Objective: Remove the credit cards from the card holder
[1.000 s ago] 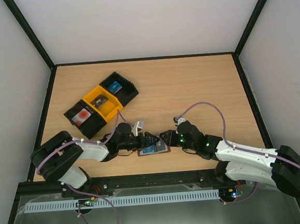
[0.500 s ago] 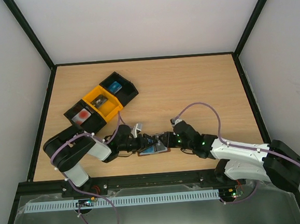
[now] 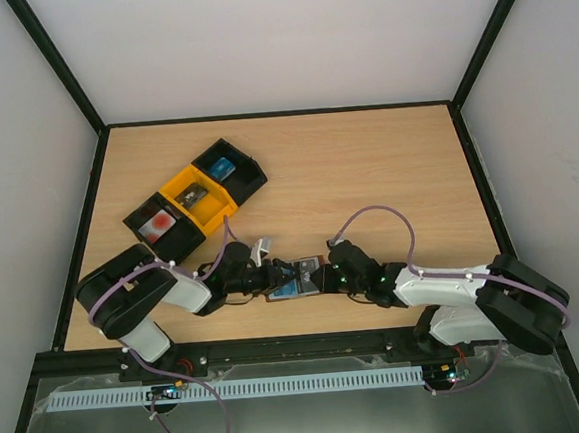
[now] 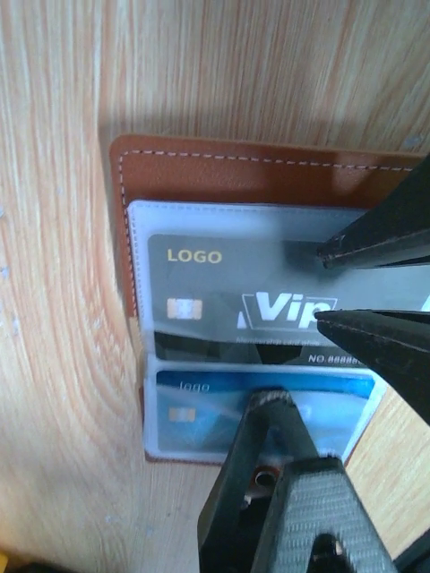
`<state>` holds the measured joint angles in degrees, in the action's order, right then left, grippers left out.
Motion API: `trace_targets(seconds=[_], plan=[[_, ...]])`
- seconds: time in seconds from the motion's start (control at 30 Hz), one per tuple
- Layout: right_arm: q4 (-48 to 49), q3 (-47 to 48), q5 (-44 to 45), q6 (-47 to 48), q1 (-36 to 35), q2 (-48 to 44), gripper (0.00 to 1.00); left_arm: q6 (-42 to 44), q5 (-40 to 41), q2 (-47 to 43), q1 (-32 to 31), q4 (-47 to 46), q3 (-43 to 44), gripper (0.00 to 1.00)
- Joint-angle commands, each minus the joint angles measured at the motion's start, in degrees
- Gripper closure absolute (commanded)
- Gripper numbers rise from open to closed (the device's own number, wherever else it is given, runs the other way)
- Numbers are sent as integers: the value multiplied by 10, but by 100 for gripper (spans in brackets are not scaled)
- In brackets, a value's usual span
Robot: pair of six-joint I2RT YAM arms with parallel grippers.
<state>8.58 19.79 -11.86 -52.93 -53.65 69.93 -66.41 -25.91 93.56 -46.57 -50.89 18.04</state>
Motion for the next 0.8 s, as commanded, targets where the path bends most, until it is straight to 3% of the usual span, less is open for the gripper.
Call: trace_targets(seconds=[0.0,0.77], plan=[[20,-21,9,-8,-2,20,86,27,31,-8,4,53,-4,50],[64,-70,4,-36,-3,33,91,40,69,31,-24,59,39,70]])
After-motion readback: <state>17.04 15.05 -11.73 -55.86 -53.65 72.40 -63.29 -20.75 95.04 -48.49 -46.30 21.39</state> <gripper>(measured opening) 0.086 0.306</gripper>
